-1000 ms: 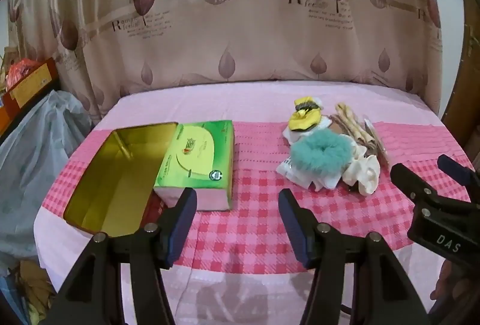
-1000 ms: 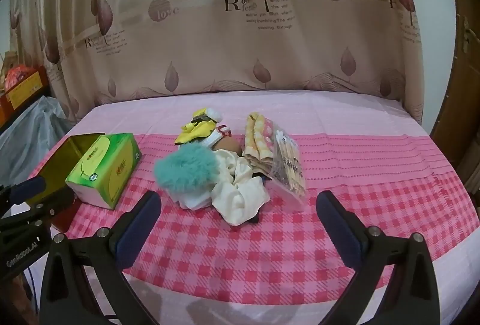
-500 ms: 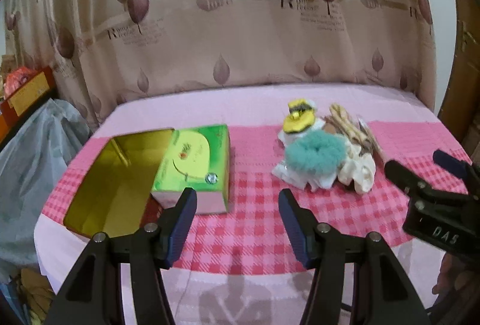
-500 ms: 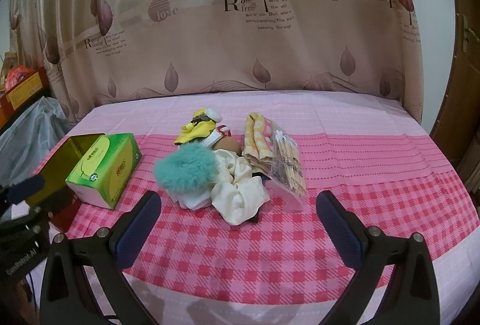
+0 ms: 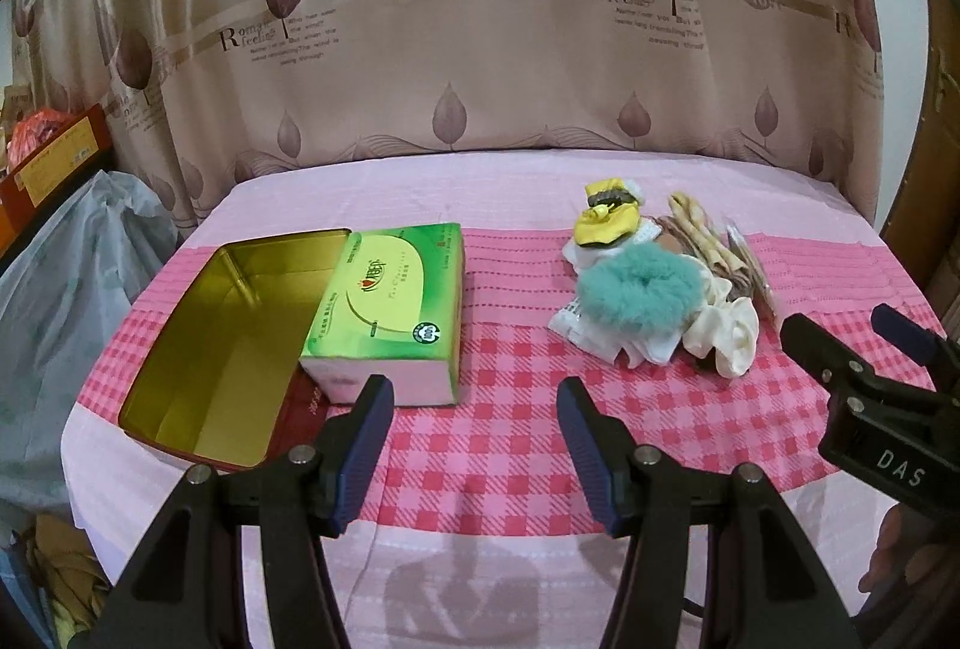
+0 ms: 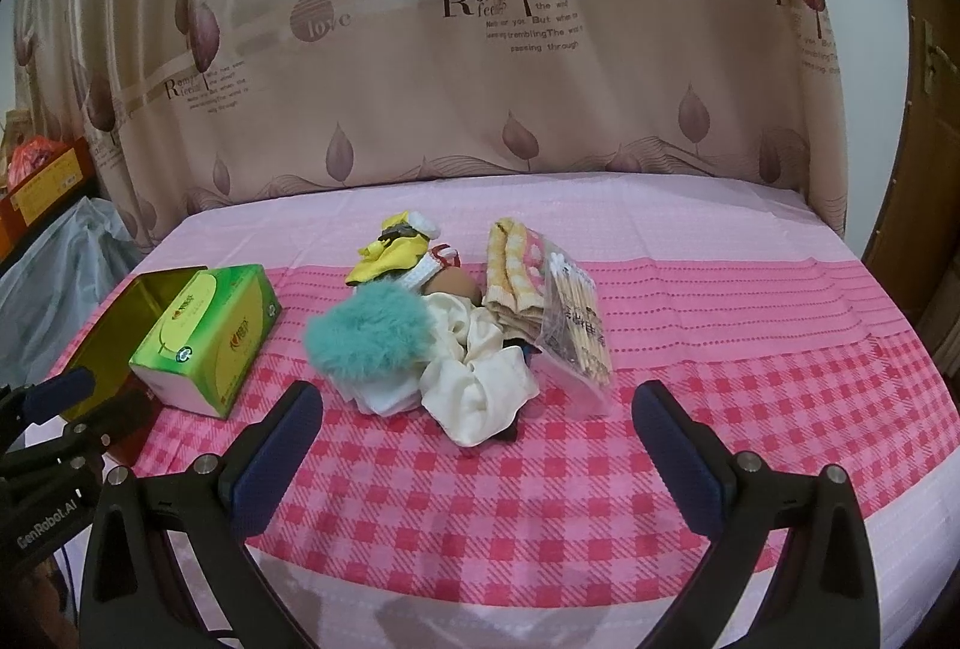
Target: Organize soft objects
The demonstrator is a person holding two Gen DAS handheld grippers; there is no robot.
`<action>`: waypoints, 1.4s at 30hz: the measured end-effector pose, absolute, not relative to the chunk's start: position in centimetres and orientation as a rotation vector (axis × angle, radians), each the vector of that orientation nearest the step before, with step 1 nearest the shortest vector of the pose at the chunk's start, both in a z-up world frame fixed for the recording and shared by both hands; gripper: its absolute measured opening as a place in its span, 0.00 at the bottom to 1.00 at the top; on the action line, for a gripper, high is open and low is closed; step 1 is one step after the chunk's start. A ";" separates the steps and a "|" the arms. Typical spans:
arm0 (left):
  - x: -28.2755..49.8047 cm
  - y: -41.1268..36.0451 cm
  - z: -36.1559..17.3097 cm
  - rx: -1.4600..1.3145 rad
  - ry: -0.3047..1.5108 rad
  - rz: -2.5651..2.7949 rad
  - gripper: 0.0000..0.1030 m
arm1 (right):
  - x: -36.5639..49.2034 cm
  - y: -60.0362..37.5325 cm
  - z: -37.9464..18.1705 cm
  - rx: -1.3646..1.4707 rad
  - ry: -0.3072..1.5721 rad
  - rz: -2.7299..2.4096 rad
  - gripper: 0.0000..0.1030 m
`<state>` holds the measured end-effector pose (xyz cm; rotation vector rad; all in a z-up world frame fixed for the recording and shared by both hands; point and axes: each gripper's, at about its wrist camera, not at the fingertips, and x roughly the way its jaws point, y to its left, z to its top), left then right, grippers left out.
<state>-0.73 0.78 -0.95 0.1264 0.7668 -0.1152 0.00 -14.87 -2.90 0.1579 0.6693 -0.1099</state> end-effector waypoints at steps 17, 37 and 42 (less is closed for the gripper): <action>0.1 0.8 -1.6 0.111 0.805 -0.116 0.56 | 0.2 -15.4 -3.3 0.188 0.677 -0.117 0.99; 0.6 1.3 -2.2 0.086 0.840 -0.111 0.56 | 0.1 -15.2 -3.2 0.163 0.668 -0.126 0.99; 0.3 1.5 -2.3 0.083 0.827 -0.106 0.56 | 0.2 -15.1 -3.2 0.156 0.669 -0.126 0.99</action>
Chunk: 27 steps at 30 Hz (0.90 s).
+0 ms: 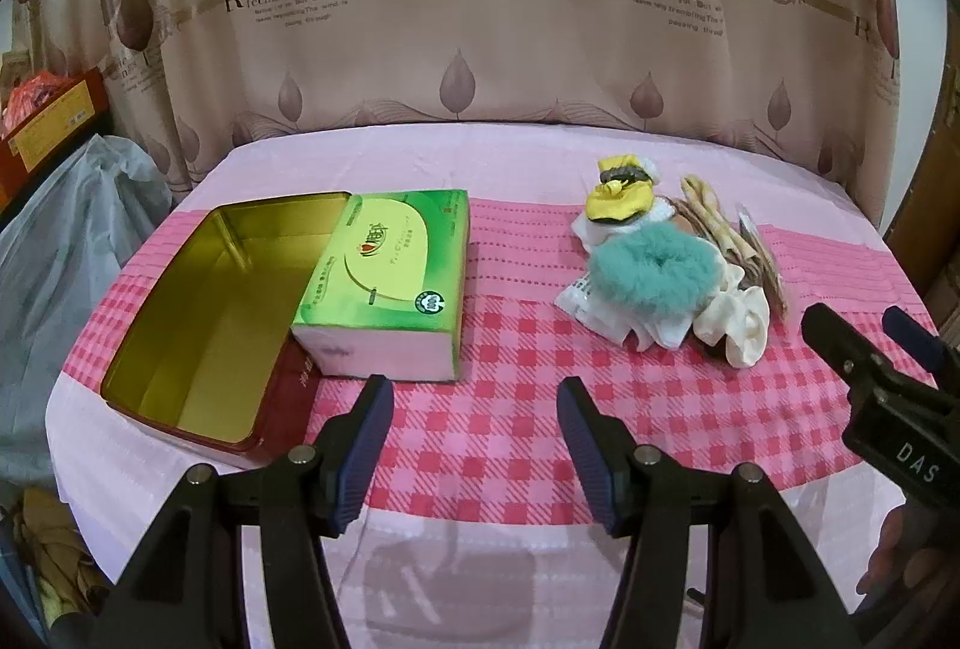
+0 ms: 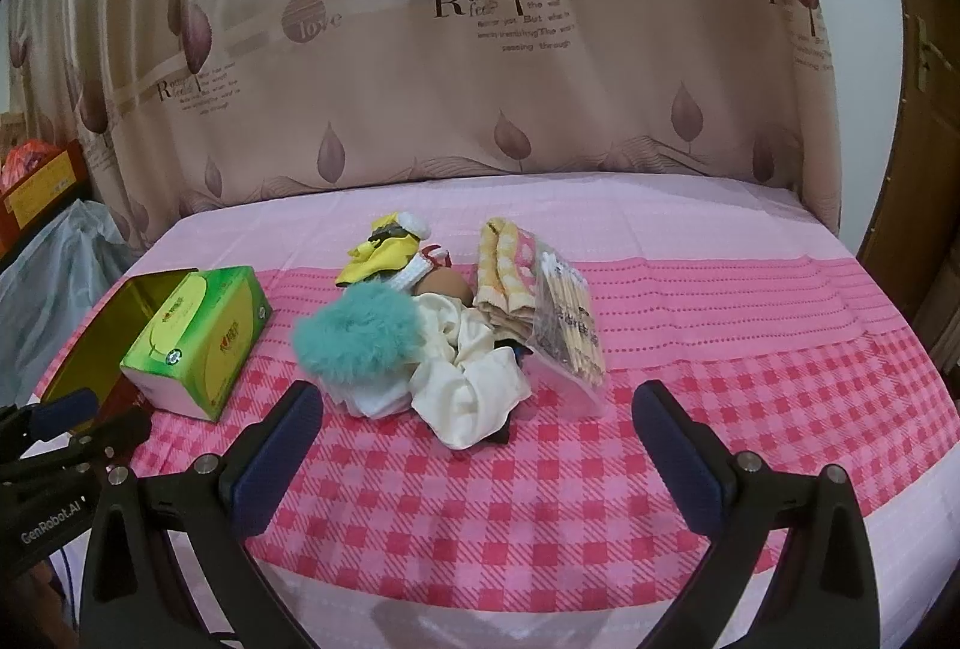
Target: Organize soft objects
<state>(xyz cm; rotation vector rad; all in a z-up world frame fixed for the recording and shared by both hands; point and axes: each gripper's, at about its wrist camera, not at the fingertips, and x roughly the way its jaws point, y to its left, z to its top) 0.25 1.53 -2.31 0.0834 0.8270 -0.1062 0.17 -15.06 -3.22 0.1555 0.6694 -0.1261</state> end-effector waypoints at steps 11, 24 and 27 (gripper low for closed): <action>0.2 1.7 -2.8 0.082 0.836 -0.103 0.56 | 0.2 -15.1 -3.3 0.153 0.669 -0.123 0.99; 1.6 2.0 -4.0 0.088 0.873 -0.099 0.56 | 1.0 -17.2 -3.8 0.161 0.687 -0.166 0.84; 2.2 2.0 -4.4 0.093 0.883 -0.104 0.56 | 1.9 -18.3 -4.6 0.184 0.724 -0.173 0.73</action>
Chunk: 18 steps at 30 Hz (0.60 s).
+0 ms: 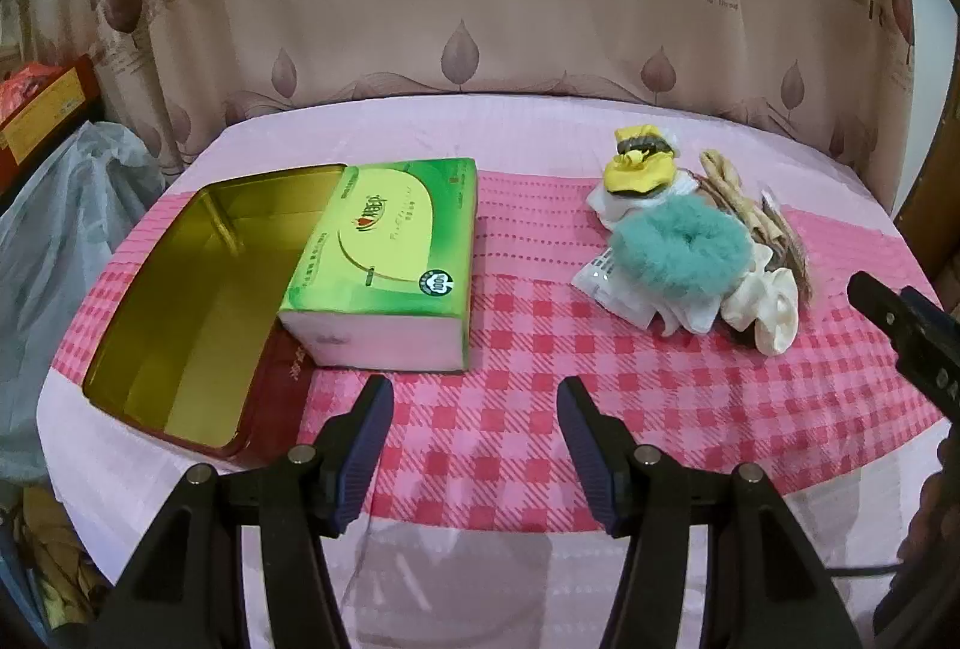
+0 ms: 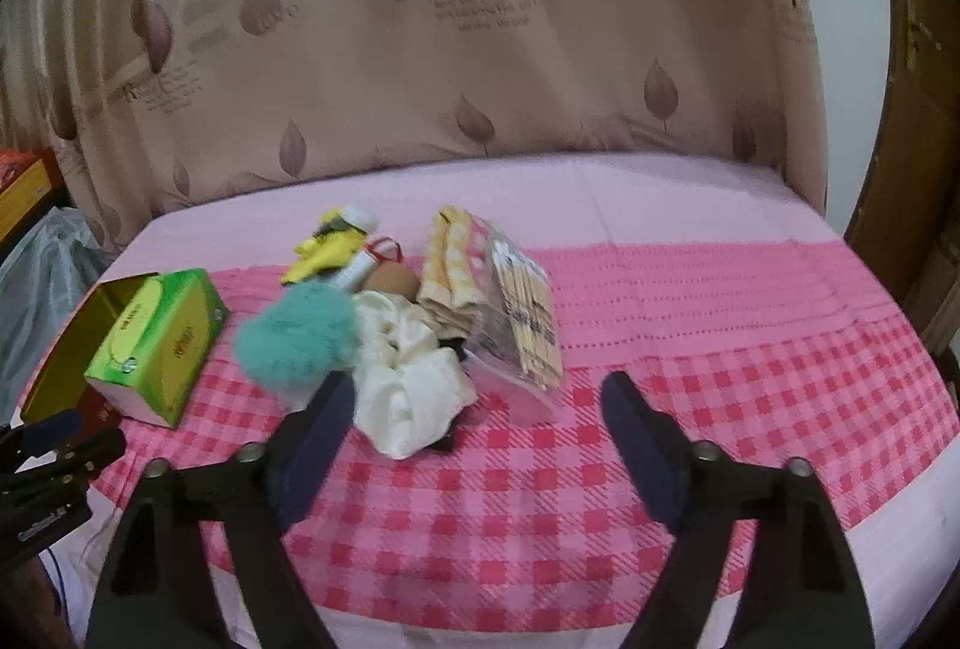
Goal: Organize soft objects
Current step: 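Grasp the clear cotton swab bag with the right tool while the left tool approaches the teal scrunchie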
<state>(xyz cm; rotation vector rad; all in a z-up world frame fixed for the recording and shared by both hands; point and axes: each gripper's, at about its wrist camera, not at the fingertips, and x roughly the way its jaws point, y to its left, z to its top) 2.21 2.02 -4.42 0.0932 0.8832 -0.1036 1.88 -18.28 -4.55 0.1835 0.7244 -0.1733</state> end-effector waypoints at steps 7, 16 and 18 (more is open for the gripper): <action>3.6 1.7 -5.8 0.115 0.911 -0.121 0.56 | 5.1 -19.4 -6.5 0.175 0.812 -0.176 0.70; 5.2 0.5 -7.2 0.151 0.947 -0.163 0.56 | 10.2 -20.8 -8.9 0.149 0.895 -0.194 0.61; 5.5 0.3 -7.2 0.155 0.951 -0.165 0.56 | 10.8 -21.5 -9.4 0.157 0.904 -0.196 0.56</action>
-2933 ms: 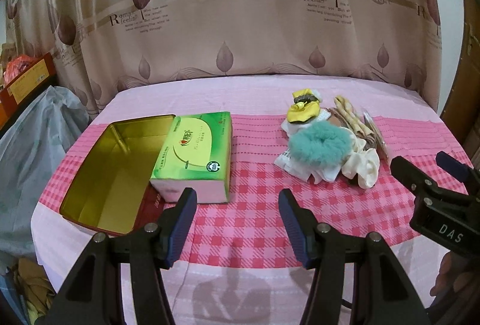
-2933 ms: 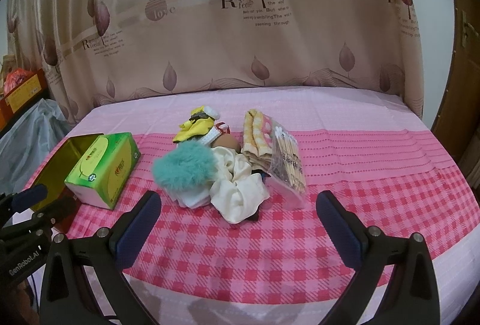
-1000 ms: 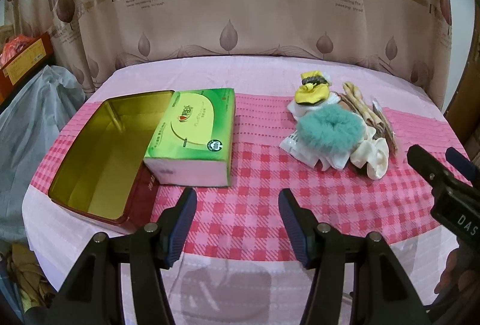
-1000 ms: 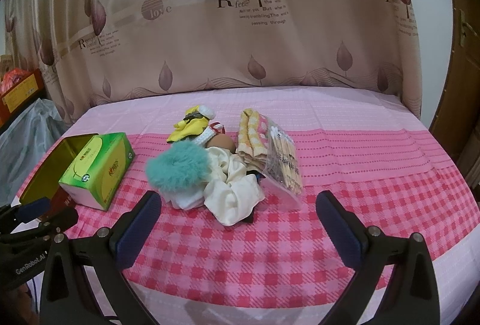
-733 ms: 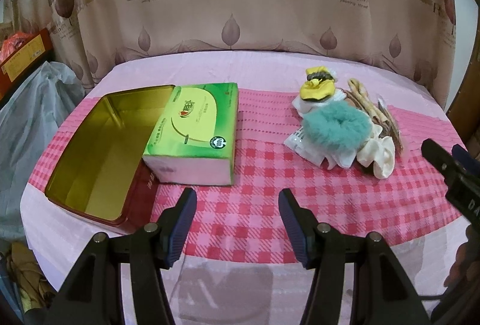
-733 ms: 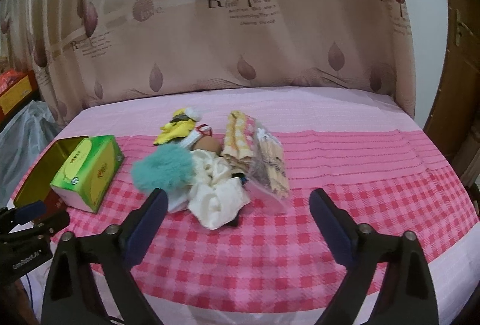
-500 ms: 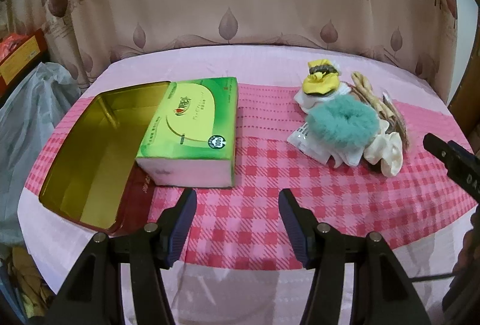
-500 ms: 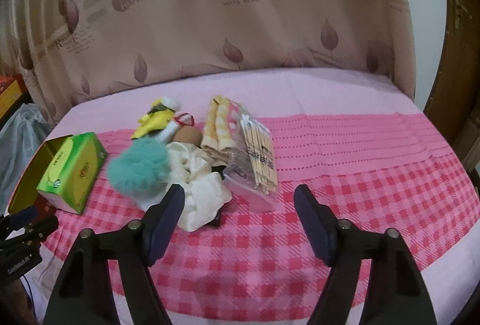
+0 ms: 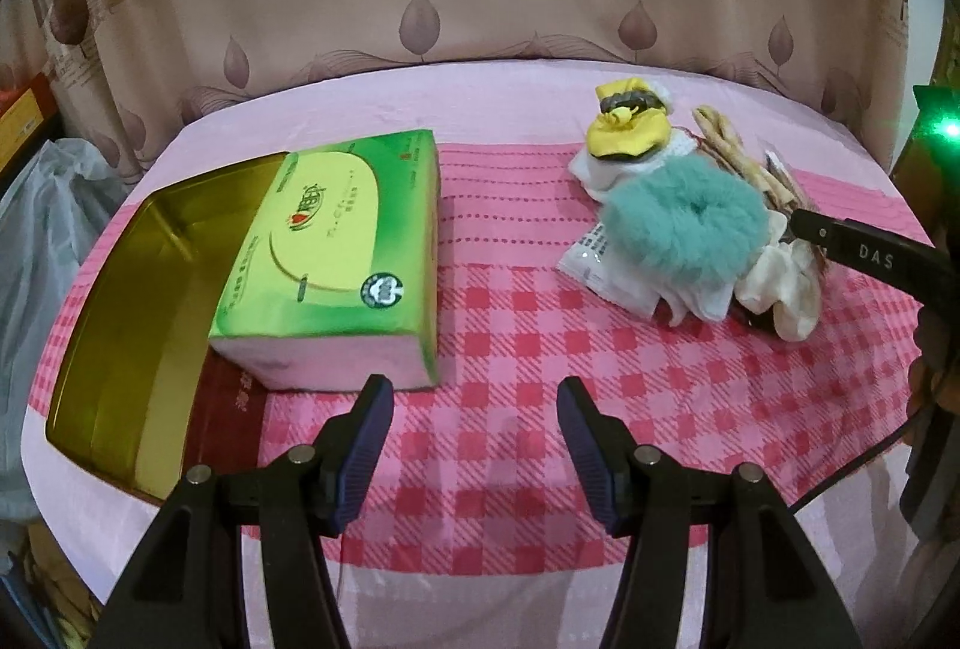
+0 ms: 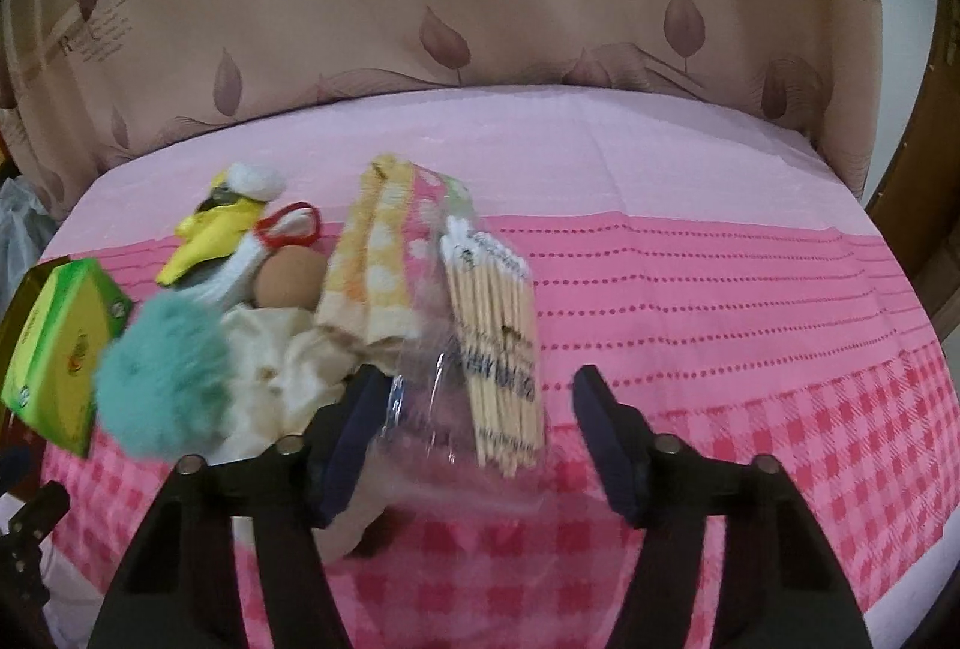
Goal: Organize soft objects
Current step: 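Grasp the clear cotton swab bag with the right tool while the left tool approaches the teal scrunchie, then grasp the teal fluffy scrunchie with the left tool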
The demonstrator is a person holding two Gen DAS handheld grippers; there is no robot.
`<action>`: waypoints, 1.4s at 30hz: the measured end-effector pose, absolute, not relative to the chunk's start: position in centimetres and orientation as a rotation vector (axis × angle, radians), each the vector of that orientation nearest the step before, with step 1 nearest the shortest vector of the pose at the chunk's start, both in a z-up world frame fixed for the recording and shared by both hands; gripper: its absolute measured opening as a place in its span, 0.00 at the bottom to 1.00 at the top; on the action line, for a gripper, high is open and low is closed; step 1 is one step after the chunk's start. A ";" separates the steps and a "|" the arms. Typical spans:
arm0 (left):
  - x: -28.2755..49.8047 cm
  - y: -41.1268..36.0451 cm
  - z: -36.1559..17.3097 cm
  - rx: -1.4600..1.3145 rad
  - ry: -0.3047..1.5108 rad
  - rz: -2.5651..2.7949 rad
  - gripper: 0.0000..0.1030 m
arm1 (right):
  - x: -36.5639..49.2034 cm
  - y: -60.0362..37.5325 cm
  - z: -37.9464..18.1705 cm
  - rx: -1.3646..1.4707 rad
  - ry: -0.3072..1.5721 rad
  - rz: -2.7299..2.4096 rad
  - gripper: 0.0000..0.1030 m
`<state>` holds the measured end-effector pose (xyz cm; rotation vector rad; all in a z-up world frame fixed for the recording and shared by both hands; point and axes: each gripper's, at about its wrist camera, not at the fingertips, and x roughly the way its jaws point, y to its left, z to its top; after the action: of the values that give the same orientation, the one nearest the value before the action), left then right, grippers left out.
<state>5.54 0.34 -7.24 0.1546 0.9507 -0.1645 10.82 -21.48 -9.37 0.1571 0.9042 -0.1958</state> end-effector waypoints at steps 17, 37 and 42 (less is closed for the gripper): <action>8.4 -2.4 -6.8 0.167 0.965 -0.226 0.56 | 11.4 -25.2 -11.9 0.256 0.905 -0.167 0.19; 8.9 -6.7 -4.8 0.125 0.912 -0.486 0.72 | 10.8 -25.3 -12.4 0.288 0.883 -0.194 0.11; 10.5 -8.8 -5.6 0.177 0.945 -0.485 0.72 | 10.9 -25.3 -12.4 0.287 0.887 -0.193 0.12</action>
<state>10.52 -8.81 -5.64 0.1774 0.9447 -0.4849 10.89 -25.31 -12.45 0.2871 0.8868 -0.1927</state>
